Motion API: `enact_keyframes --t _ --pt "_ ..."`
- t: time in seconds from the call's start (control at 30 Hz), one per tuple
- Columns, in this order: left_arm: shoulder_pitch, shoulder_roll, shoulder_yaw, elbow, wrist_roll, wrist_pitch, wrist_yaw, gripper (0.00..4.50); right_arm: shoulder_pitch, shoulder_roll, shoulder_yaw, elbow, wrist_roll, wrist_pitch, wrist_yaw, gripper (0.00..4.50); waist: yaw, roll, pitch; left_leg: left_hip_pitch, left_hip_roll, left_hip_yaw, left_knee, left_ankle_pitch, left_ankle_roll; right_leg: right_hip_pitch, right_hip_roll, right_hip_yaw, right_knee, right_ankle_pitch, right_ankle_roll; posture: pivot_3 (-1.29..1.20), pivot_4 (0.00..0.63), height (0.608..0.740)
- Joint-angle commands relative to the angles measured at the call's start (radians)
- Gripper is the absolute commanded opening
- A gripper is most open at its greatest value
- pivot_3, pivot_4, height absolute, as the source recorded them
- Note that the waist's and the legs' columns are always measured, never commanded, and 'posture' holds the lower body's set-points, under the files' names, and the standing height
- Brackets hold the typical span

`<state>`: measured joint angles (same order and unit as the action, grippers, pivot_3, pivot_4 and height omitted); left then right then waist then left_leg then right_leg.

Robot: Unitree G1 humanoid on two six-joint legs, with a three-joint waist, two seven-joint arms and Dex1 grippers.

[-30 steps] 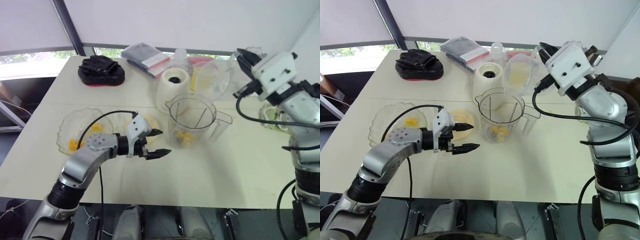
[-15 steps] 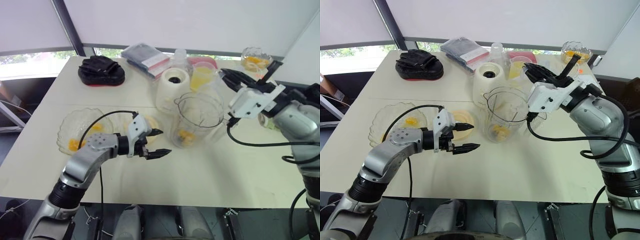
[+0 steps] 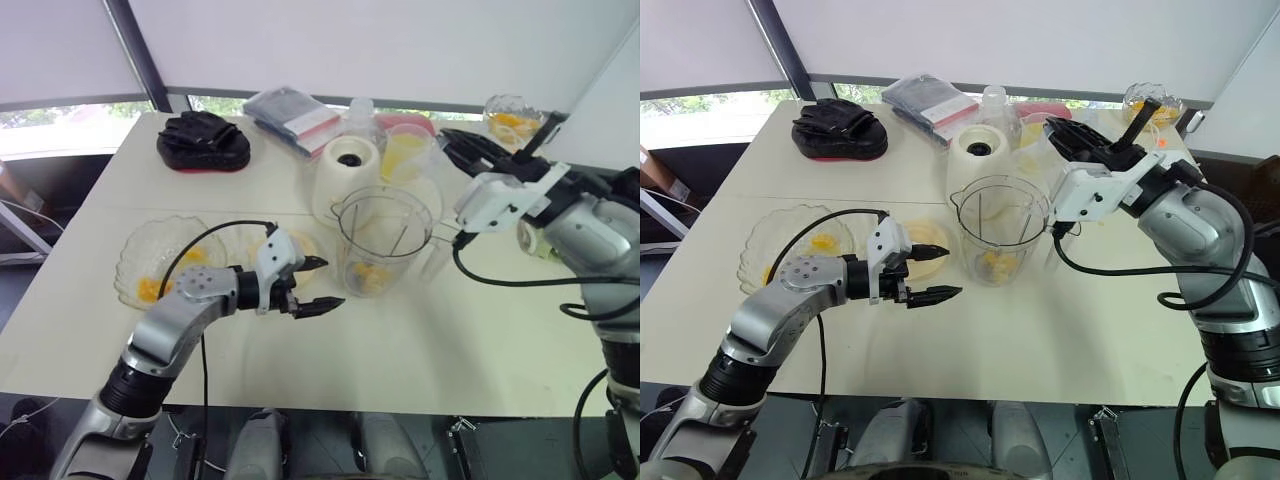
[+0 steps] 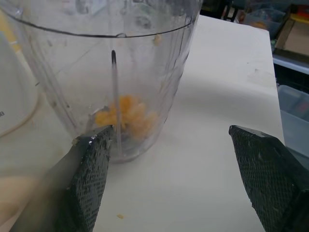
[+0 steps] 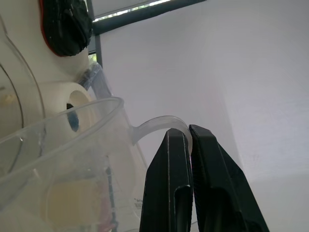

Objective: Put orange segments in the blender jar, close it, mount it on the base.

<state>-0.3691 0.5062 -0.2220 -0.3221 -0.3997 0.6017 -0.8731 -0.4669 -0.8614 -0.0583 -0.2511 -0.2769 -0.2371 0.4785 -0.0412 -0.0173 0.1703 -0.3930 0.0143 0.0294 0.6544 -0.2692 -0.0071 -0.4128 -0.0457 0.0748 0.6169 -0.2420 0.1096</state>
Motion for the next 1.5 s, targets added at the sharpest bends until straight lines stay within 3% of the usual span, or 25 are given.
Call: enact_keyframes --t 0.03,0.57,1.07,1.2,1.37,1.5 --pt "-0.014 -0.003 -0.004 -0.014 0.003 -0.017 -0.004 3.97 -0.033 0.002 -0.020 -0.012 -0.006 -0.015 -0.009 0.03 0.000 0.000 0.000 0.000 0.000 0.000 0.000 0.000 0.000 0.000 0.000 0.000 0.000 0.000 0.000 0.00 0.150 0.740" --pt "-0.024 -0.012 -0.004 -0.002 0.009 -0.017 -0.009 3.97 -0.066 0.007 -0.026 -0.006 -0.031 -0.082 -0.022 0.03 0.000 0.000 0.000 0.000 0.000 0.000 0.000 0.000 0.000 0.000 0.000 0.000 0.001 0.000 0.000 0.00 0.150 0.740" --pt "-0.029 -0.017 -0.003 0.012 0.016 -0.021 -0.015 3.97 0.018 0.269 -0.231 -0.134 0.260 0.474 -0.102 0.03 0.002 0.000 0.000 0.000 0.000 -0.001 0.007 0.000 0.000 0.002 0.000 0.000 0.005 0.000 0.000 0.00 0.150 0.740" --pt "-0.029 -0.017 -0.004 0.015 0.016 -0.020 -0.022 3.97 0.046 0.422 -0.371 -0.145 0.399 0.688 -0.229 0.03 0.001 0.000 0.000 0.000 0.001 -0.002 0.007 0.000 0.000 0.002 0.000 -0.001 0.007 0.000 0.000 0.00 0.150 0.740" --pt "-0.022 -0.014 -0.002 0.007 0.013 -0.012 -0.022 3.97 0.100 0.557 -0.526 -0.102 0.490 0.720 -0.377 0.03 0.002 0.000 0.000 0.000 0.001 -0.002 0.007 0.000 0.000 0.001 0.000 -0.001 0.009 0.000 0.000 0.00 0.150 0.740" --pt "-0.009 -0.009 -0.001 -0.013 0.009 -0.001 -0.017 3.97 0.178 0.595 -0.601 -0.008 0.490 0.623 -0.452 0.03 0.000 0.000 0.000 0.000 0.000 -0.002 0.007 0.000 0.000 0.001 0.000 -0.001 0.008 0.000 0.000 0.00 0.150 0.740"
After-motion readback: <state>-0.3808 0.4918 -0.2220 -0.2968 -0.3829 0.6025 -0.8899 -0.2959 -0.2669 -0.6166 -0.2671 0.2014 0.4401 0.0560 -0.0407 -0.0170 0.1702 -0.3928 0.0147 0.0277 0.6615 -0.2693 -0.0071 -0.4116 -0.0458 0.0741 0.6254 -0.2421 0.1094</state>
